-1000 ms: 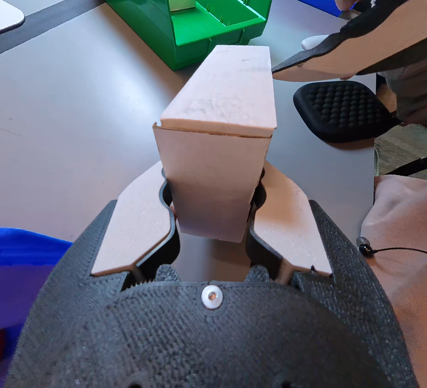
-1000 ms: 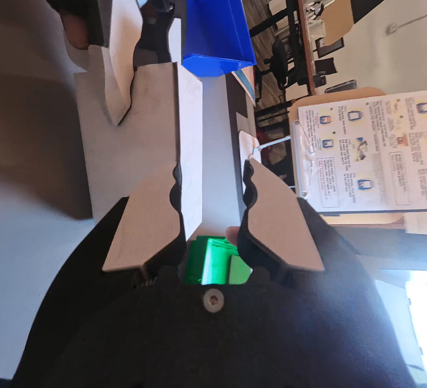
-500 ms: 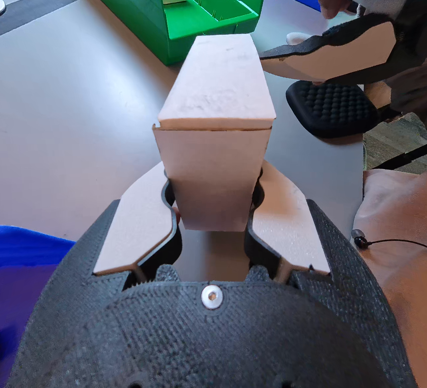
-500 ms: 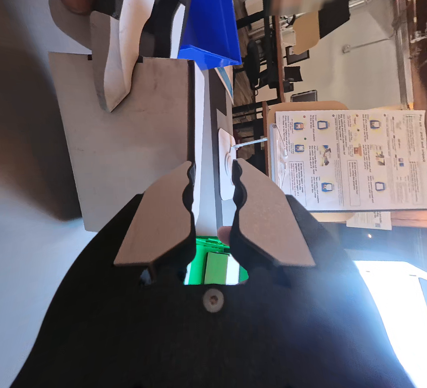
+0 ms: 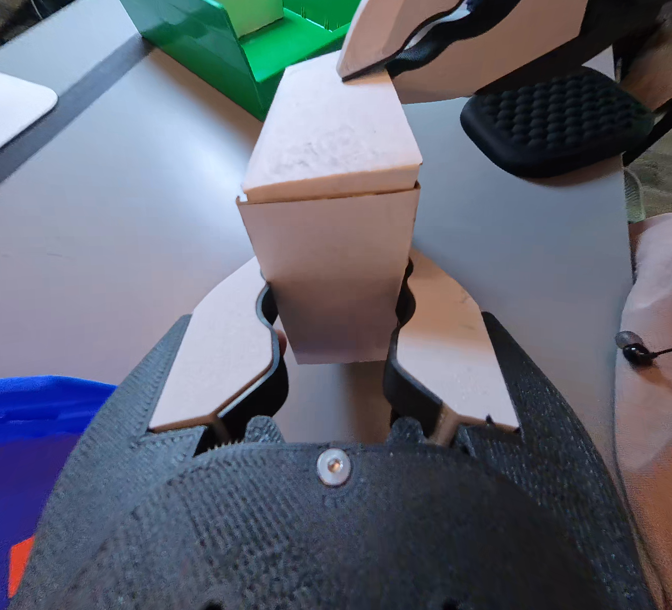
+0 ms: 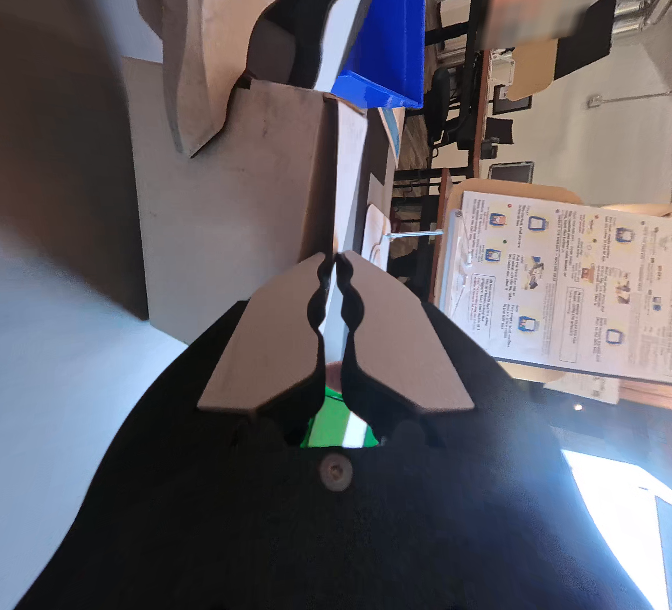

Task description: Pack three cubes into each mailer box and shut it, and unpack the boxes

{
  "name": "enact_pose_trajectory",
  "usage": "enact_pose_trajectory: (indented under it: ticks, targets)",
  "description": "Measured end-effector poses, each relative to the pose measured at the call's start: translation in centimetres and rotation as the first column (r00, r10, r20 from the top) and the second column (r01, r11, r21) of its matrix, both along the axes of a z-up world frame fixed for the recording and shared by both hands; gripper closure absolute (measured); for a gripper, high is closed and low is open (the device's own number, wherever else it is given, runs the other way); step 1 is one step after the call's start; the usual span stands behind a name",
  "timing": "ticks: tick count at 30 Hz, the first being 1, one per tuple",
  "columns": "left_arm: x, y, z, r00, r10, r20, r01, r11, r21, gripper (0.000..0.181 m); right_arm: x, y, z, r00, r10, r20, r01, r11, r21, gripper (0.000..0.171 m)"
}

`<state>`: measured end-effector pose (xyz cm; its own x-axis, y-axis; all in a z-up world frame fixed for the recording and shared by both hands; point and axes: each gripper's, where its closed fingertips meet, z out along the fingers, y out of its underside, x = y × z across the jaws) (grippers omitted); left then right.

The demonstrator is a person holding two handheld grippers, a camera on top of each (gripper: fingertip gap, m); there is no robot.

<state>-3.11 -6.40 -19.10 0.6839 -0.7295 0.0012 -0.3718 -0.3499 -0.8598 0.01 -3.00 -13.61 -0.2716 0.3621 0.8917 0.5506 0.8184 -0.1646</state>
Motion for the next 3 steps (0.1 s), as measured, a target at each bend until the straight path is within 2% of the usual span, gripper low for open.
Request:
enact_pose_trajectory:
  ticks: [1,3]
  targets:
    - [0.03,-0.02,0.21,1.000,-0.006,-0.010,0.006,1.000,0.024,0.116,0.15,-0.01,0.01,1.000,0.012,0.012,-0.012,1.000,0.020,0.168]
    - [0.10,0.04,0.21,0.999,-0.013,-0.038,0.015,0.998,0.058,0.116,0.47,-0.16,0.02,0.999,0.013,0.035,-0.012,0.998,-0.054,0.168]
